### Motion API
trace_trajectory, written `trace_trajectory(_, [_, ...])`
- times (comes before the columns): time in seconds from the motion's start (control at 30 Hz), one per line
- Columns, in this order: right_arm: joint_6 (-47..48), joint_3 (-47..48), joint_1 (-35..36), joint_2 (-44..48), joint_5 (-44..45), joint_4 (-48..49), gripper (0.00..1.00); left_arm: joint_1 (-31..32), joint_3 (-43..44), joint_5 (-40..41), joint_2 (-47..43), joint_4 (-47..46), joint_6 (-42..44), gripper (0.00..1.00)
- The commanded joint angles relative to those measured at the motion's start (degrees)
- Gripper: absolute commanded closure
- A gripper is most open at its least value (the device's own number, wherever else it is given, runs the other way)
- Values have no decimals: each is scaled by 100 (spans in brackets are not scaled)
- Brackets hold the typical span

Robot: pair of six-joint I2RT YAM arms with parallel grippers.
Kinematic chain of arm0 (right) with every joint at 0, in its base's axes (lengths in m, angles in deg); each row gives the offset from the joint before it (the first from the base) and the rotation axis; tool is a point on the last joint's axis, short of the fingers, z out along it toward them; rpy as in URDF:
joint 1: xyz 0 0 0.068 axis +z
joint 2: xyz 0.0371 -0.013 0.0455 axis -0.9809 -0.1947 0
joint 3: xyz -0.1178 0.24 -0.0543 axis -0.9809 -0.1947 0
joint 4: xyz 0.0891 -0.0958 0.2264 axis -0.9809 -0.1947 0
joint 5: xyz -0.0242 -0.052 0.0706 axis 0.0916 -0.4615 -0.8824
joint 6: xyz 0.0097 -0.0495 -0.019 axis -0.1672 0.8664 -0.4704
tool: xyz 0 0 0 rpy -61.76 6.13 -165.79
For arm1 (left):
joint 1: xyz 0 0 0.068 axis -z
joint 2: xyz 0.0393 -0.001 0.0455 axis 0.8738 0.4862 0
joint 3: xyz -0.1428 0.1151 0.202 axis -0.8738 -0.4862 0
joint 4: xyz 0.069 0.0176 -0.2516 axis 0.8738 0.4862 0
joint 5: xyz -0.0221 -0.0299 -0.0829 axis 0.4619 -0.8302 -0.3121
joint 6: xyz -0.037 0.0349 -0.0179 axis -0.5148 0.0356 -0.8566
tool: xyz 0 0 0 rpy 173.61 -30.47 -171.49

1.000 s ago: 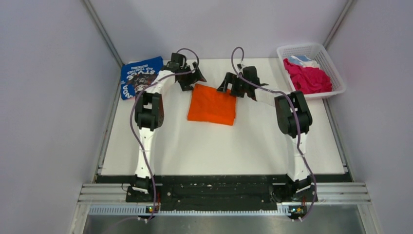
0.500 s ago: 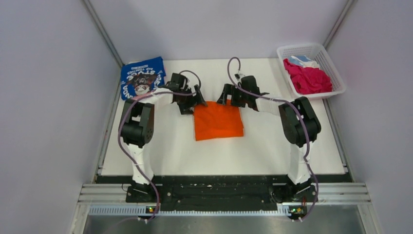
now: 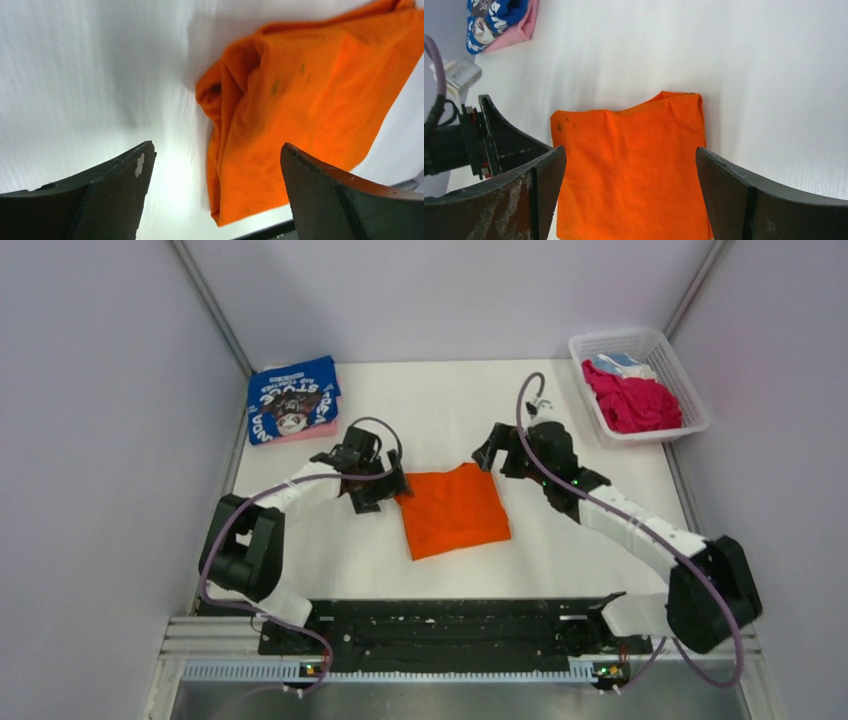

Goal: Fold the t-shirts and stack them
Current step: Put the neatly folded tshirt into the corner of the board with the left arm

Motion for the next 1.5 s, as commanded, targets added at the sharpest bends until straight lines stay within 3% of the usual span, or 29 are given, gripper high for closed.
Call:
trace_trajectory(0.0, [-426,-767,13,1092,986,-48,1,486,-464,105,-318,-318,-461,2])
trace_trajectory(0.13, [-611,-1284,8,1915,1389,-400,1,776,-616,130,56,-712,-945,11])
trace_trajectory(0.23, [-637,-1501,9,2360,1434,-713,1,860,-418,398,489,-724,-1063,26])
trace_trajectory(0.37, [-613,-1834,12,2935,1585,-860,1,940,253,859,1115,-314,-1006,56])
trace_trajectory(0.47, [-550,-2003,10,3343,1759,-899,1,959,914,1376,1584,297,-898,97])
trace_trajectory(0.5, [-512,-2037,12,3443,1789,-909,1,961,1202,1711,1731,576,-899,100])
trace_trajectory(0.67, [-240,-2050,8,3736,1934,-1047,1,970,2979,3444,2486,2387,-688,100])
trace_trajectory(1.03, [-126,-2111,8,3678,2326,-1218,1,671,5670,6107,3299,3022,1040,100])
trace_trajectory(1.27, [-102,-2161,9,3761,2510,-1264,1,200,5892,6545,3280,1580,2678,100])
trace_trajectory(1.47, [-67,-2203,10,3721,2670,-1296,1,-193,5965,6342,3180,285,4085,100])
